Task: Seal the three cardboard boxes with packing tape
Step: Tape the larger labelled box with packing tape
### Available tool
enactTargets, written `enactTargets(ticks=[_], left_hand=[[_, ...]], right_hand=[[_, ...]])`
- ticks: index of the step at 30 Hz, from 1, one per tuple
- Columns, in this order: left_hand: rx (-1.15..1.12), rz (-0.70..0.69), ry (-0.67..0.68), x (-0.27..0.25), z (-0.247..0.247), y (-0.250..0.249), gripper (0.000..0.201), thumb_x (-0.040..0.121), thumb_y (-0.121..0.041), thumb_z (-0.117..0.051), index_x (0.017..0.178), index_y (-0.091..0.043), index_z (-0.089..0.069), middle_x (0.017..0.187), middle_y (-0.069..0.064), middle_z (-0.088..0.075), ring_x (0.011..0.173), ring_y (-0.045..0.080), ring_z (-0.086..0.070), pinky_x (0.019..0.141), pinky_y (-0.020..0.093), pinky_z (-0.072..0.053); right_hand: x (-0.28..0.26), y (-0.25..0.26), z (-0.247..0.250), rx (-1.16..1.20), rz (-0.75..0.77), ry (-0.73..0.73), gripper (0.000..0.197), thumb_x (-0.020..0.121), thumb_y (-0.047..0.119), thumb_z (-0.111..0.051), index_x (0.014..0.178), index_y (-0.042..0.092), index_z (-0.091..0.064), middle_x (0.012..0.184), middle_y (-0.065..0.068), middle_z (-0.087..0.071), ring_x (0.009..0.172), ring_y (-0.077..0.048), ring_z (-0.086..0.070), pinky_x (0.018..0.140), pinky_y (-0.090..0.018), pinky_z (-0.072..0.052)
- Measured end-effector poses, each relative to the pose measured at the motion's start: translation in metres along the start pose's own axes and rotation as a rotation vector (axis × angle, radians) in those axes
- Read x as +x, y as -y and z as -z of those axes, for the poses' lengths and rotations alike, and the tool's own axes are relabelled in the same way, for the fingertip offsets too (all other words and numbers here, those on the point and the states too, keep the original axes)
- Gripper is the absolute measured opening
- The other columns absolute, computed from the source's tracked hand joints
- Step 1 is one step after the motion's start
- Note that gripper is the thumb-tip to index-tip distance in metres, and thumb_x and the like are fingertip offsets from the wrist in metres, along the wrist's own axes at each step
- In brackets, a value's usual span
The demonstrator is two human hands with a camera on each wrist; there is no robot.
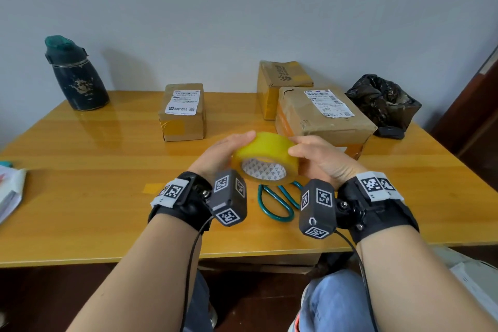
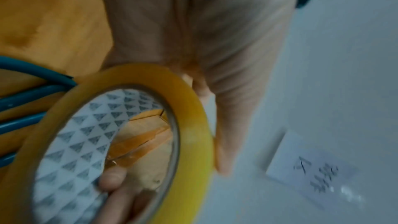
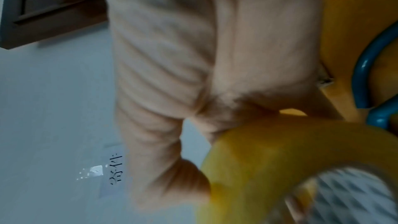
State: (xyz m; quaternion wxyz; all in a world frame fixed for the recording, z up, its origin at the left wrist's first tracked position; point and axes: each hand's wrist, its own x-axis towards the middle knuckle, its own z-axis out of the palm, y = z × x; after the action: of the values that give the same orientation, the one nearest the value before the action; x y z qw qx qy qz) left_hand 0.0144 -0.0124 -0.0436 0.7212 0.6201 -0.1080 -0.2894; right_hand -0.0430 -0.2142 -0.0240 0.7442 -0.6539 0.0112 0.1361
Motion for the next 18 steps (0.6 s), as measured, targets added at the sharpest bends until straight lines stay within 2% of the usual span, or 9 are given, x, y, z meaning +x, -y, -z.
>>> enactTargets(ticks=[2,3,5,7,9,11,13,16,18], left_hand=[[0.061,0.005,-0.128,0.004,-0.012,-0.006,0.049,0.080,-0.049,-0.069,0.117,-0.018,-0.057,0.110,0.004,-0.064,0.102,0.027,-0.064,0.083,0.044,-0.057],[0.049,0.016,-0.137,0.005,-0.019,-0.007,0.047,0.083,-0.045,-0.068,0.120,-0.020,-0.053,0.109,0.003,-0.062,0.100,0.024,-0.063,0.072,0.038,-0.058],[-0.031,0.006,-0.114,0.008,-0.030,-0.005,0.063,0.077,-0.036,-0.074,0.130,-0.020,-0.044,0.115,0.005,-0.059,0.101,0.023,-0.063,0.063,0.034,-0.058],[-0.092,-0.031,-0.114,0.013,-0.030,0.002,0.080,0.067,-0.032,-0.079,0.134,-0.020,-0.039,0.120,0.007,-0.057,0.103,0.022,-0.062,0.064,0.034,-0.058],[-0.090,-0.049,-0.126,0.019,-0.023,0.006,0.087,0.061,-0.032,-0.083,0.135,-0.019,-0.039,0.122,0.009,-0.057,0.106,0.024,-0.062,0.067,0.033,-0.058],[-0.050,-0.041,-0.119,0.022,-0.016,0.007,0.096,0.055,-0.040,-0.090,0.135,-0.015,-0.043,0.125,0.012,-0.058,0.109,0.026,-0.063,0.074,0.036,-0.058],[0.004,-0.025,-0.098,0.022,-0.010,0.007,0.101,0.051,-0.053,-0.090,0.133,-0.011,-0.049,0.125,0.015,-0.060,0.110,0.029,-0.063,0.081,0.041,-0.057],[-0.044,-0.027,-0.087,0.020,-0.005,0.009,0.065,0.064,-0.053,-0.081,0.113,-0.013,-0.066,0.119,0.017,-0.064,0.111,0.035,-0.062,0.092,0.052,-0.052],[-0.097,-0.010,-0.094,0.019,-0.005,0.013,0.055,0.064,-0.053,-0.080,0.104,-0.016,-0.069,0.121,0.019,-0.062,0.112,0.039,-0.061,0.095,0.058,-0.048]], right_hand=[[0.004,-0.007,-0.005,0.047,0.047,-0.127,0.037,0.075,0.013,-0.060,0.108,-0.004,-0.058,0.097,-0.023,-0.064,0.088,-0.032,-0.063,0.078,-0.044,-0.054],[0.006,-0.008,-0.010,0.040,0.075,-0.196,0.026,0.080,0.011,-0.060,0.101,-0.003,-0.060,0.093,-0.022,-0.065,0.084,-0.031,-0.065,0.074,-0.043,-0.054],[0.009,-0.008,-0.018,-0.023,0.116,-0.313,0.012,0.088,0.010,-0.056,0.094,0.001,-0.063,0.090,-0.021,-0.067,0.079,-0.030,-0.067,0.069,-0.039,-0.056],[0.011,-0.006,-0.020,-0.107,0.126,-0.361,0.014,0.090,0.013,-0.056,0.093,0.003,-0.067,0.092,-0.021,-0.070,0.082,-0.031,-0.068,0.072,-0.040,-0.057],[0.010,-0.003,-0.018,-0.171,0.102,-0.318,0.020,0.090,0.013,-0.055,0.102,0.000,-0.065,0.099,-0.024,-0.069,0.089,-0.033,-0.066,0.080,-0.045,-0.054],[0.005,-0.003,-0.015,-0.190,0.077,-0.222,0.022,0.092,0.006,-0.049,0.108,-0.004,-0.061,0.101,-0.026,-0.065,0.092,-0.033,-0.064,0.082,-0.045,-0.053],[0.001,-0.002,-0.013,-0.152,0.070,-0.118,0.022,0.093,-0.002,-0.043,0.107,0.000,-0.060,0.099,-0.022,-0.065,0.089,-0.028,-0.065,0.078,-0.040,-0.055],[-0.004,-0.002,-0.011,-0.104,0.057,-0.002,0.032,0.093,-0.008,-0.037,0.113,0.006,-0.057,0.103,-0.018,-0.065,0.091,-0.027,-0.066,0.080,-0.039,-0.057],[-0.003,-0.005,-0.010,-0.102,0.062,0.006,0.033,0.093,-0.008,-0.037,0.116,0.006,-0.056,0.106,-0.020,-0.064,0.094,-0.029,-0.064,0.083,-0.042,-0.056]])
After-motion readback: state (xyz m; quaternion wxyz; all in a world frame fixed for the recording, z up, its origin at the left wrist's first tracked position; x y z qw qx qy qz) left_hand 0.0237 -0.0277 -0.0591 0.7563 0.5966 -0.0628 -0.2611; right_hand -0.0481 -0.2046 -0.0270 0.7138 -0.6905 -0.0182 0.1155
